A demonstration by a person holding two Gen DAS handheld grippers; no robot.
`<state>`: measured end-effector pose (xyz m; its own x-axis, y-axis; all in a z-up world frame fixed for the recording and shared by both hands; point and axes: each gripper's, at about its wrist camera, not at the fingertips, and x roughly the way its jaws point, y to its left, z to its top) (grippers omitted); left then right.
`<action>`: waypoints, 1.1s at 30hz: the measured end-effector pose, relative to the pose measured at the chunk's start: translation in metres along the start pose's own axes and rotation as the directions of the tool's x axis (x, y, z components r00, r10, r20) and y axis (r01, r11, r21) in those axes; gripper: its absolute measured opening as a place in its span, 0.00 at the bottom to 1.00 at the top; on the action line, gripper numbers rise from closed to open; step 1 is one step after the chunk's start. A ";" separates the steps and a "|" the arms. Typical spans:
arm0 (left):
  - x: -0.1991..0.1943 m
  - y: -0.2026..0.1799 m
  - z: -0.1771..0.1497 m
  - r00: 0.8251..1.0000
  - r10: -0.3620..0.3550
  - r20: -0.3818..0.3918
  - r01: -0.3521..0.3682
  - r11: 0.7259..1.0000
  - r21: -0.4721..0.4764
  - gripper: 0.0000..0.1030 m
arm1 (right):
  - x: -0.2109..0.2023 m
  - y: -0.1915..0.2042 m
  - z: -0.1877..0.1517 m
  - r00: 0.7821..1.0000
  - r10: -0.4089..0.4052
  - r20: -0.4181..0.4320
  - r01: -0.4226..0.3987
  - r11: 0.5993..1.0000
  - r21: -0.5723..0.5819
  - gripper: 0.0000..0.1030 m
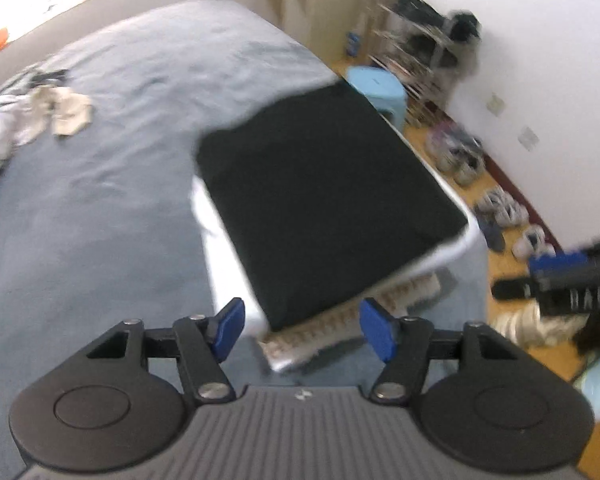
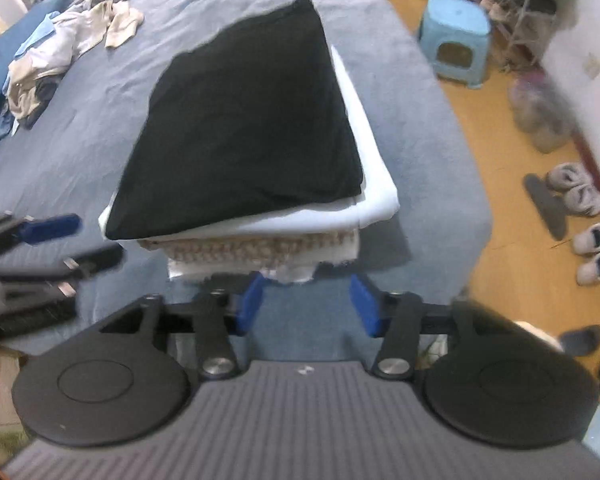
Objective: Fold clothes
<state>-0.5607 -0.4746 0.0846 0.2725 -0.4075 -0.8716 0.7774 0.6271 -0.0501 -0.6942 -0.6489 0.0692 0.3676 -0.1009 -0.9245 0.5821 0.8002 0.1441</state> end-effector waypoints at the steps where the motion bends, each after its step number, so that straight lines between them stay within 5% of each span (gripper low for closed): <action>1: -0.010 0.004 0.005 1.000 0.004 0.004 -0.004 1.000 -0.017 0.70 | -0.009 0.006 -0.002 1.000 -0.009 0.015 0.009 1.000 0.003 0.56; 7: -0.056 0.014 0.020 0.999 0.044 0.001 -0.044 0.991 -0.123 0.87 | -0.051 0.037 -0.003 0.995 -0.062 0.074 0.061 0.998 0.024 0.79; 19: -0.089 0.014 0.004 0.977 0.192 -0.097 -0.210 0.947 -0.242 0.89 | -0.079 0.073 -0.015 0.981 -0.184 0.067 0.180 0.981 0.069 0.88; 33: -0.071 0.009 0.010 0.966 0.212 -0.145 -0.246 0.928 -0.281 0.89 | -0.075 0.084 -0.008 0.982 -0.180 0.056 0.183 0.981 -0.057 0.89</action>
<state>-0.5675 -0.4469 0.1513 0.3459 -0.1642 -0.9238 0.4949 0.8684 0.0310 -0.6787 -0.5689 0.1476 0.2971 -0.2766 -0.9139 0.5976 0.8004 -0.0480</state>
